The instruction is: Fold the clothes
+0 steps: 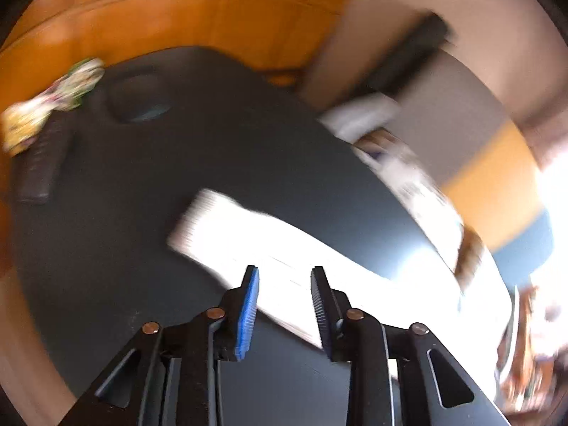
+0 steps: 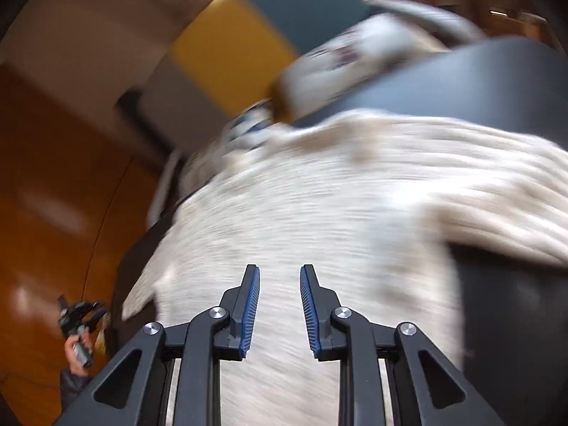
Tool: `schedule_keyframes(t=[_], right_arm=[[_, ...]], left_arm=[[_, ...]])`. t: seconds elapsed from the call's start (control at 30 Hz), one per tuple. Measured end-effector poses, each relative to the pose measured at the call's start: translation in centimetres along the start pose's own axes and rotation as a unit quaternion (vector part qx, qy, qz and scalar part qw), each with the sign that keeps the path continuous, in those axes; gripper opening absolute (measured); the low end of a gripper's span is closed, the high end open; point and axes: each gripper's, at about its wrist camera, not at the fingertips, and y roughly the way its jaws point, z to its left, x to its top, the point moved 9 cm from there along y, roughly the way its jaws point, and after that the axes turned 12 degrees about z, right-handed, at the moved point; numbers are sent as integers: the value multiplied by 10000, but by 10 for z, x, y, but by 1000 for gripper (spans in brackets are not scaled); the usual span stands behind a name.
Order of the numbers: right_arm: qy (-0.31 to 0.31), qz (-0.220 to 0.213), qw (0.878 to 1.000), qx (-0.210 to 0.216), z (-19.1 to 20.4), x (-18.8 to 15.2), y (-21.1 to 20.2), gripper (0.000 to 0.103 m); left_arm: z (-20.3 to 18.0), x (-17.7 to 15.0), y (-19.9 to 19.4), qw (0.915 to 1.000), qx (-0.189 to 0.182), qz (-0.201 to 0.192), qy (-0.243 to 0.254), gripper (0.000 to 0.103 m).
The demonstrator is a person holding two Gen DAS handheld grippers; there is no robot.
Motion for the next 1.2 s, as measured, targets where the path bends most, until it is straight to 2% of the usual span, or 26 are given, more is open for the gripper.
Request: schedule_keyframes(t=[0.1, 0.17, 0.2, 0.27, 0.37, 0.4, 0.43, 0.47, 0.53, 0.63, 0.67, 0.7, 0.73, 0.77, 0.8, 0.83, 0.9, 1.0, 1.07, 1.1, 1.13, 1.2], right_arm=[[699, -654, 9930, -691, -89, -32, -81, 23], [893, -954, 9830, -1290, -136, -51, -128, 27], [850, -996, 9803, -1476, -148, -59, -140, 27], [666, -1002, 9769, -1769, -164, -72, -155, 27], [87, -992, 9665, -2366, -173, -87, -163, 27], [-178, -983, 9605, -2599, -171, -90, -162, 27], [-447, -953, 9523, -2863, -172, -92, -158, 27], [-717, -915, 9425, -3135, -172, -95, -153, 27], [-1252, -835, 9183, -3662, -173, -98, -143, 27], [-2025, -615, 8684, -4484, -180, -98, -122, 27], [-2309, -554, 8446, -4798, -184, -99, -117, 27], [-2677, -493, 8109, -5179, -186, -101, -112, 26], [-3065, -448, 7703, -5573, -188, -102, -106, 26], [-3344, -412, 7440, -5770, -189, -102, -102, 26], [-3585, -377, 7229, -5895, -190, -103, -97, 26], [-3756, -291, 7154, -5884, -192, -103, -93, 26], [-3921, -176, 7089, -5860, -197, -98, -87, 26], [-3978, -147, 7093, -5818, -201, -85, -84, 26], [-4019, -84, 7258, -5583, -201, -80, -81, 25], [-4038, -49, 7349, -5447, -201, -77, -80, 20], [-4003, -32, 7442, -5347, -202, -75, -80, 11], [-3842, 27, 7628, -5201, -205, -70, -81, 8]], left_arm=[[-97, -52, 14, 9939, -364, 365, 973, 38], [-170, -100, 32, 9818, -580, 671, 1680, 38], [-208, -129, 42, 9714, -688, 828, 2119, 38], [-280, -188, 58, 9452, -849, 1075, 2962, 38], [-373, -281, 81, 8954, -983, 1312, 4139, 38], [-398, -313, 85, 8785, -1012, 1398, 4454, 38], [-419, -340, 88, 8655, -1079, 1494, 4658, 38], [-440, -364, 91, 8538, -1135, 1582, 4828, 38], [-478, -394, 98, 8415, -1197, 1723, 4979, 38], [-492, -403, 118, 8344, -1276, 1955, 4993, 38], [-488, -405, 123, 8342, -1222, 1988, 4996, 38], [-488, -407, 128, 8343, -1172, 2039, 4987, 38], [-487, -412, 137, 8344, -1123, 2118, 4962, 38], [-485, -415, 143, 8352, -1065, 2188, 4932, 38], [-479, -416, 142, 8372, -1015, 2232, 4888, 38], [-480, -415, 146, 8380, -1046, 2266, 4852, 38], [-481, -414, 151, 8396, -1101, 2313, 4791, 38], [-483, -412, 153, 8430, -1155, 2379, 4685, 38], [-483, -414, 154, 8409, -1129, 2345, 4744, 38], [-483, -415, 153, 8389, -1109, 2312, 4801, 38], [-484, -416, 153, 8374, -1098, 2280, 4845, 38], [-484, -419, 155, 8362, -1081, 2212, 4902, 40]])
